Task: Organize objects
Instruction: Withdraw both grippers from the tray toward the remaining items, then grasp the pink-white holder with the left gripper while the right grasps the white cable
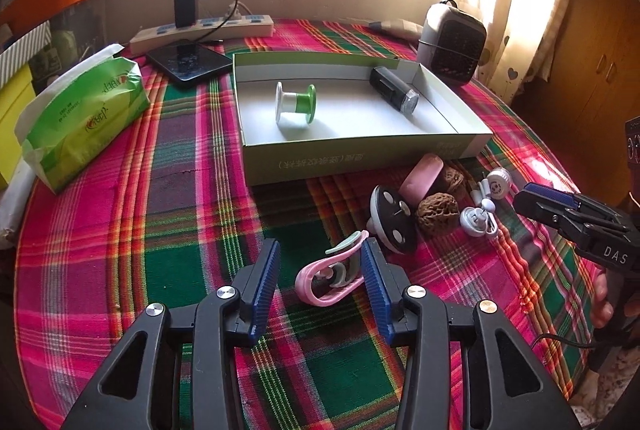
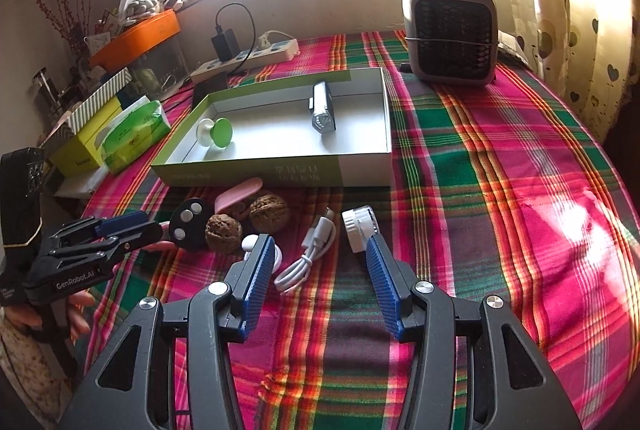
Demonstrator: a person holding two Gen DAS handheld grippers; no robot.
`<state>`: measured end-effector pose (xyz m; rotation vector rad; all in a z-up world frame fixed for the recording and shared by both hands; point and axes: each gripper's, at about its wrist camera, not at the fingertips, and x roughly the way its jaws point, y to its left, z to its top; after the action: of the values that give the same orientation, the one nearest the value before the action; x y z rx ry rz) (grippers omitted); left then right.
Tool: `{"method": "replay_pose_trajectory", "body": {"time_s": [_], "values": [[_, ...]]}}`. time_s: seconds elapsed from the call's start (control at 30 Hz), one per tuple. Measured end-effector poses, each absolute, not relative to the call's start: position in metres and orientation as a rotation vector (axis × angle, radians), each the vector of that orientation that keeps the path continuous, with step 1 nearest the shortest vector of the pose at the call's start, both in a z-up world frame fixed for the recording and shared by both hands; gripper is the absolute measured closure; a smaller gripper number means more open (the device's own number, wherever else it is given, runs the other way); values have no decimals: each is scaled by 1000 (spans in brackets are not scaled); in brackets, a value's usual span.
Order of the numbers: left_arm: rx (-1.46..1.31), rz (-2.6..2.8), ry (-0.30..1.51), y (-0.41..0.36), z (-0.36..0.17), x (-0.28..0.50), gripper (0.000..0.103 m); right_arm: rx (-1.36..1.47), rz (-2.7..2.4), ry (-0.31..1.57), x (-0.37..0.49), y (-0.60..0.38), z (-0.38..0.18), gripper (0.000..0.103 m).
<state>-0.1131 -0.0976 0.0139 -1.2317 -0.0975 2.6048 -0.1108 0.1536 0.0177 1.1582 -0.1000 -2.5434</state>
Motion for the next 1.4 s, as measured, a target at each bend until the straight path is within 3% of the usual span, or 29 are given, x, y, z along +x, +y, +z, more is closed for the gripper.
{"method": "replay_pose_trajectory", "body": {"time_s": [0.97,1.27,1.4], "values": [[-1256,2567,-31,-74,8,-96,63,1268,-2557,-38,-125,136,-2,54],[-1251,2591,-32,-74,7,-99,63,1242,-2582,128,-124,121,-5,54],[-1251,2603,-11,-72,7,-100,63,1246,-2598,132,-125,124,-4,65]]}}
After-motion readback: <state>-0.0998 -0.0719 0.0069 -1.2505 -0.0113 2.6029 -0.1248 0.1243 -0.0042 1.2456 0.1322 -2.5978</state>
